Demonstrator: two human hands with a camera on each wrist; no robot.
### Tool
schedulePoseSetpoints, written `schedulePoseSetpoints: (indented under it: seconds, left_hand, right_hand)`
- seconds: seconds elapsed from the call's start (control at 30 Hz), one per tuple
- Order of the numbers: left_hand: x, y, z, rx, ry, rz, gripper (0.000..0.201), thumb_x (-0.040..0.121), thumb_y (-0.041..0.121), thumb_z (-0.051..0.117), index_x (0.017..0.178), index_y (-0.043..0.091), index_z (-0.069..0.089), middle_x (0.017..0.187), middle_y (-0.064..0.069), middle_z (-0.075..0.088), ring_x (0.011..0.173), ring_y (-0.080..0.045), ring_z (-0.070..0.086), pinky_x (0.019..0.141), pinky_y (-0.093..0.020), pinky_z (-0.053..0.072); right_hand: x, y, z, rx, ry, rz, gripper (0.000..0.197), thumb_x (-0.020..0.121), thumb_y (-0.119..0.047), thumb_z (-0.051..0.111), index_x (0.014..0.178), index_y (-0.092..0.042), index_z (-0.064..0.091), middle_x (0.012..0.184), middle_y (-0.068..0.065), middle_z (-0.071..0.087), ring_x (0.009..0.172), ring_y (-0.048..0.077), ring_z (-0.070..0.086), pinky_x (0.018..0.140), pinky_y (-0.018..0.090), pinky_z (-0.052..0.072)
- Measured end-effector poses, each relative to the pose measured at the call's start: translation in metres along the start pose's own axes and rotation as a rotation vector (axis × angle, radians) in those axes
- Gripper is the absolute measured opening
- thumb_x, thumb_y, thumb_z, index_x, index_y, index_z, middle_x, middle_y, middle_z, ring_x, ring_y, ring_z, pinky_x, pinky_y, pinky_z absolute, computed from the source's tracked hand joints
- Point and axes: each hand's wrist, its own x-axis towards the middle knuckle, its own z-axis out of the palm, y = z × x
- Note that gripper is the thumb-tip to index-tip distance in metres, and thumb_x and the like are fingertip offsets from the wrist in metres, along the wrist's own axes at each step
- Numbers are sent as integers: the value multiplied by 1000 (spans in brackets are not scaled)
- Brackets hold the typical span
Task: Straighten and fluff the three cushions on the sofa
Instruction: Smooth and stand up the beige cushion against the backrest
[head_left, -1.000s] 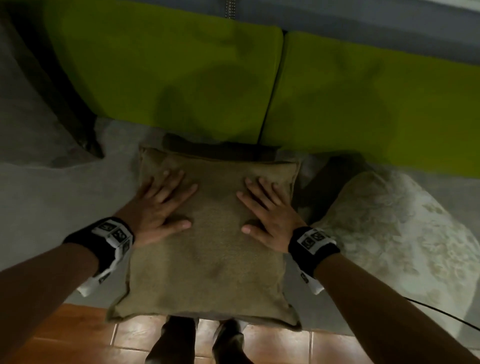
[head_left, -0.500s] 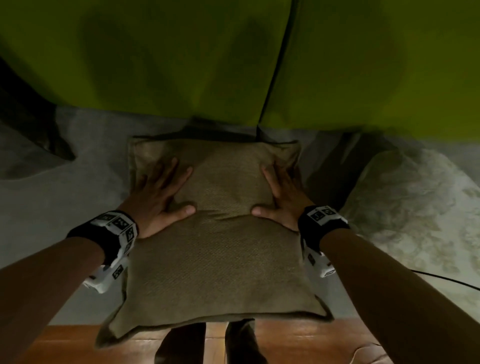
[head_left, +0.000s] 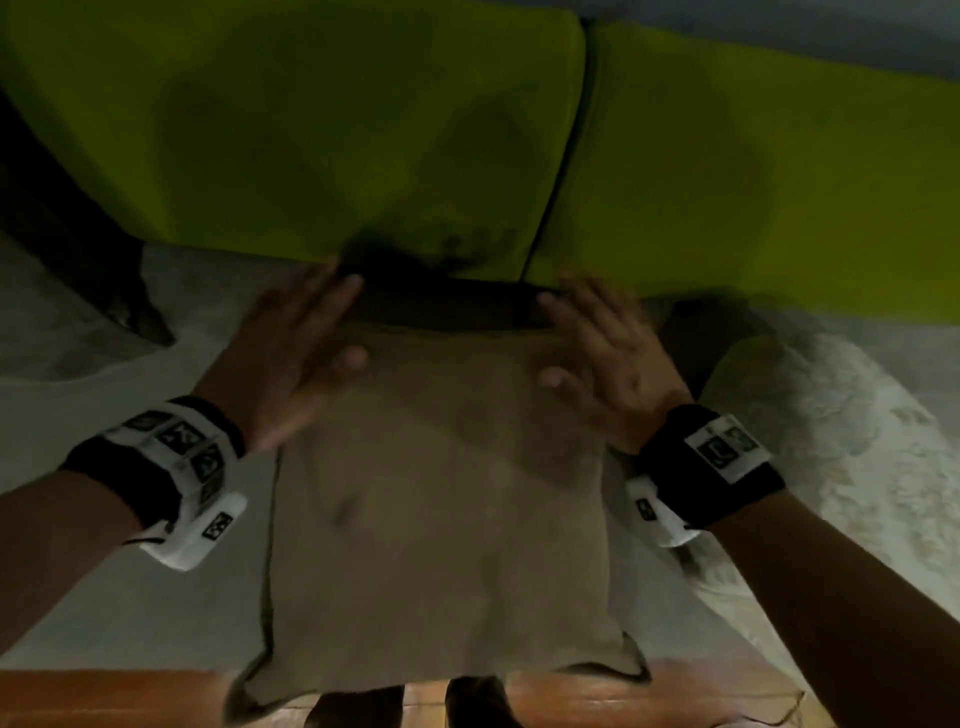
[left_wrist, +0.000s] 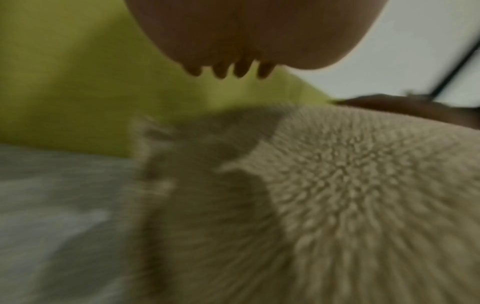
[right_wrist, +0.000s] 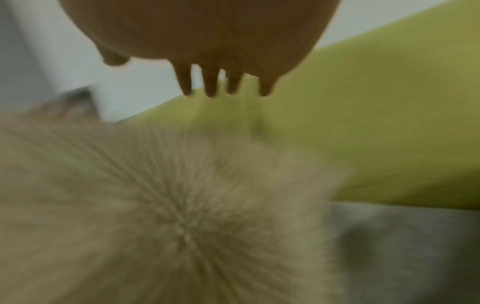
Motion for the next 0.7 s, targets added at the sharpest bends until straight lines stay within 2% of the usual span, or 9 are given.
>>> schedulePoseSetpoints:
  seconds: [0.07,0.13,0.23,0.33,0.43,0.5,0.57,0.63,0.7]
  left_hand:
    - [-5,32,12,51,-79,252,71,99,64,21,157,23,26,166,-3,11,151,-17,11,122,-38,7]
    - [-13,39,36,112,-298,310,66,99,64,19,158,35,15,167,-1,9,153,-22,11,122,-43,11]
    - [-16,20,59,145,-335,83,68,94,72,9,155,44,6,167,4,13,153,-21,12,123,-45,11]
    - [-9,8,55,46,-393,-171,72,92,75,9,156,41,11,166,6,15,152,-19,11,122,-39,5]
    - [-5,-18,43,123,-518,-432,79,88,77,-4,156,41,13,165,6,19,152,-20,13,121,-49,-1]
    - [-6,-37,31,120,-553,-563,84,86,79,-5,156,40,17,164,4,23,150,-22,21,122,-52,6]
    - [-8,-46,22,-68,-421,-667,86,86,83,9,155,35,26,161,-1,31,146,-27,32,121,-44,17]
    - [-7,-47,15,-399,-218,-747,80,89,77,32,153,29,33,156,-6,39,136,-28,44,114,-38,32]
    - [-5,-46,12,-733,-34,-798,57,96,50,51,144,20,44,146,-15,49,108,-25,59,88,-30,54]
  right_hand:
    - [6,-12,19,39,-178,-186,72,100,-65,30,159,-23,30,168,8,24,155,31,18,122,54,17]
    - [4,-10,45,67,-419,-142,78,96,-74,19,161,-31,17,171,4,15,157,28,12,124,52,16]
    - [-1,12,71,84,-512,82,82,89,-85,14,160,-45,5,172,-5,6,157,25,8,126,53,6]
    - [2,24,76,123,-575,305,82,85,-90,18,157,-52,7,170,-6,13,156,25,15,124,56,8]
    - [6,37,68,19,-623,406,86,79,-95,6,155,-55,9,170,-5,16,157,26,9,120,64,-8]
    - [8,49,54,-43,-674,465,89,79,-94,-1,157,-52,13,171,-7,13,158,26,4,118,64,-13]
    - [5,61,35,-65,-601,567,72,95,-72,2,160,-43,13,171,2,14,156,33,8,121,58,1]
    - [3,72,16,114,-414,705,55,109,-43,19,160,-24,25,161,16,34,144,38,35,117,40,27]
    - [1,81,6,563,-250,886,43,109,-28,45,149,-13,48,133,18,61,112,29,62,101,28,46]
